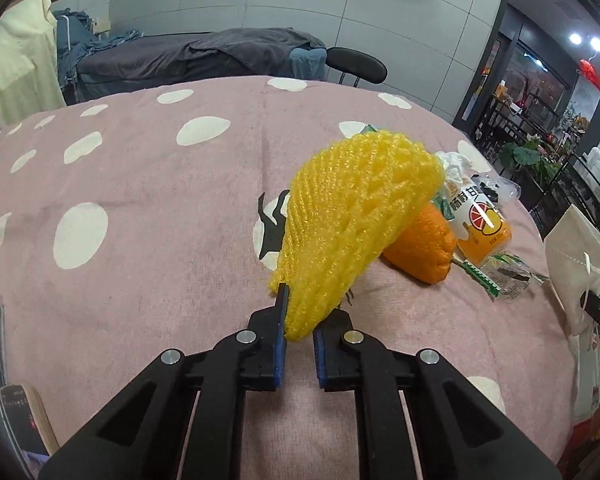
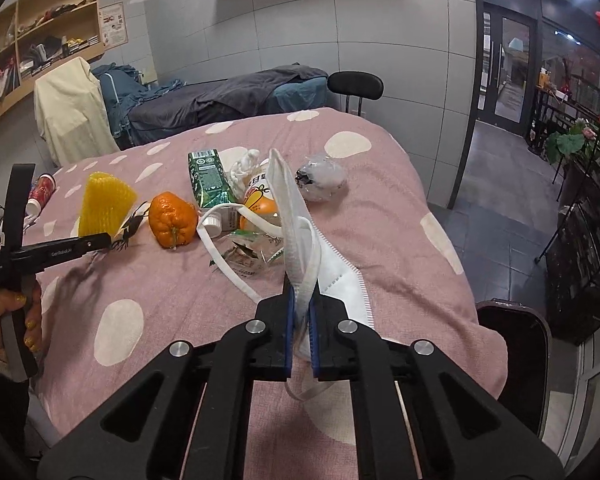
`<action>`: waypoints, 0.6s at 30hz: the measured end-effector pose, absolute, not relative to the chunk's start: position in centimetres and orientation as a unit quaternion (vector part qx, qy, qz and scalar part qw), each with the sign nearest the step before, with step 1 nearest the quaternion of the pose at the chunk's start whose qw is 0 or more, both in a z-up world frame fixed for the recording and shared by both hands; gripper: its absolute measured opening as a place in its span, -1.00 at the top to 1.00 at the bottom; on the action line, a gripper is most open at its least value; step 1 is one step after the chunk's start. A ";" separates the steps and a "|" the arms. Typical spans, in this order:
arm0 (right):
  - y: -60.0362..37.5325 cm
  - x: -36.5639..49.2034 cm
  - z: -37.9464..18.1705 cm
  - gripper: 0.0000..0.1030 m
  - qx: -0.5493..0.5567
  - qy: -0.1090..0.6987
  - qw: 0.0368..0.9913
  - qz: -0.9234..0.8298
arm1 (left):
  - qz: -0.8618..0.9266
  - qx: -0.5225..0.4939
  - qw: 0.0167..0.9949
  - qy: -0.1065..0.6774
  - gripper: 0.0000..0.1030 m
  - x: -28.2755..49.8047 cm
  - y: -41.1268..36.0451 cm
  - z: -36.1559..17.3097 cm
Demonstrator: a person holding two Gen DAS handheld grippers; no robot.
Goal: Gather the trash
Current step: 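Grasp the white face mask with the right tool while the left tool grasps the yellow mesh net, then carry the mask toward the bin with the right tool while the left tool lifts the yellow net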
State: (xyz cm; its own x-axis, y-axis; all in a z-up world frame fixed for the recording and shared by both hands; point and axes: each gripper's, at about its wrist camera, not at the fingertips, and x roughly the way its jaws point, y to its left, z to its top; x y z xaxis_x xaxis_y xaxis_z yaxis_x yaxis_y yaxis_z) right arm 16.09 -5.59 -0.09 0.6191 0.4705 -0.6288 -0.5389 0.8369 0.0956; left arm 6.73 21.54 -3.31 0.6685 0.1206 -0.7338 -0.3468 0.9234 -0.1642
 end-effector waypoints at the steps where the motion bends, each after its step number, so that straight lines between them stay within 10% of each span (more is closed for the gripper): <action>1: -5.8 15.9 0.1 0.87 -0.051 0.330 0.900 0.280 | 0.130 -0.142 0.903 0.383 0.78 6.6 21.3 -3.0; 18: -12.3 14.5 0.9 0.87 0.008 0.302 0.925 0.231 | 0.033 -0.138 0.933 0.331 0.78 6.3 13.5 1.5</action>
